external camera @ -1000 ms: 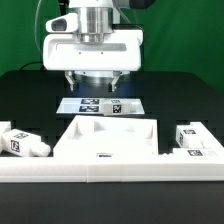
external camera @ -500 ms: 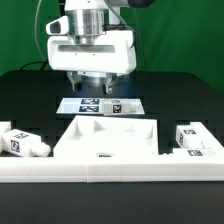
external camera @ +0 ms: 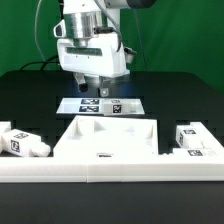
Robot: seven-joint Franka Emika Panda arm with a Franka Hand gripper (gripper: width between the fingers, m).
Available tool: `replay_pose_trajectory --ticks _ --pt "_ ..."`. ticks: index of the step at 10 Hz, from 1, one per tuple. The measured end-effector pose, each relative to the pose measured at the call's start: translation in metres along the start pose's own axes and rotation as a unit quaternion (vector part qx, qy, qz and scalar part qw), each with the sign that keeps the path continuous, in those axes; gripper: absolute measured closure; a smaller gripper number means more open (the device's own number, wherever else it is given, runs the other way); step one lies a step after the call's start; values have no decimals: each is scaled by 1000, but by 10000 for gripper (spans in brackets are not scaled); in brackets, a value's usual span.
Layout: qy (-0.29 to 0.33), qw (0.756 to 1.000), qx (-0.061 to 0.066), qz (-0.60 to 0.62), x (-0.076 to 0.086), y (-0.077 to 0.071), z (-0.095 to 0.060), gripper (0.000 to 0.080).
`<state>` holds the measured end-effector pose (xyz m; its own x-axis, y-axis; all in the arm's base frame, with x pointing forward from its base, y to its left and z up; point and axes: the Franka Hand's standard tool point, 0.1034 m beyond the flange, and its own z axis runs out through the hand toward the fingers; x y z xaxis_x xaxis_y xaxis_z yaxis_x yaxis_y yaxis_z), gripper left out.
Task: Assemble one leg
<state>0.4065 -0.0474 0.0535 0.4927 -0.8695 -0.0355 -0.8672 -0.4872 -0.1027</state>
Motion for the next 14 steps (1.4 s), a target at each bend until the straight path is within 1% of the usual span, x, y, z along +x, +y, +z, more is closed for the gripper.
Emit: replay_pose_trajectory --ticks 2,4,5,7,8,9,10,11,12,13,14 --pt "-8 994 2 106 -6 3 5 150" --pt "-14 995 -6 95 -16 4 11 150" --pt "-22 996 -7 90 -13 5 10 150" --pt "-29 996 -9 79 -14 6 11 150" --pt "-73 995 -12 68 -15 11 12 150" --pt "-103 990 -6 98 -11 16 14 150" --pt "-131 984 -6 117 -14 18 16 150" --pt "-177 976 -7 124 -21 14 14 150" --pt "-206 969 -4 135 -22 10 13 150" --pt "-219 964 0 152 -22 8 15 150" --pt "-256 954 -4 156 -28 8 14 150"
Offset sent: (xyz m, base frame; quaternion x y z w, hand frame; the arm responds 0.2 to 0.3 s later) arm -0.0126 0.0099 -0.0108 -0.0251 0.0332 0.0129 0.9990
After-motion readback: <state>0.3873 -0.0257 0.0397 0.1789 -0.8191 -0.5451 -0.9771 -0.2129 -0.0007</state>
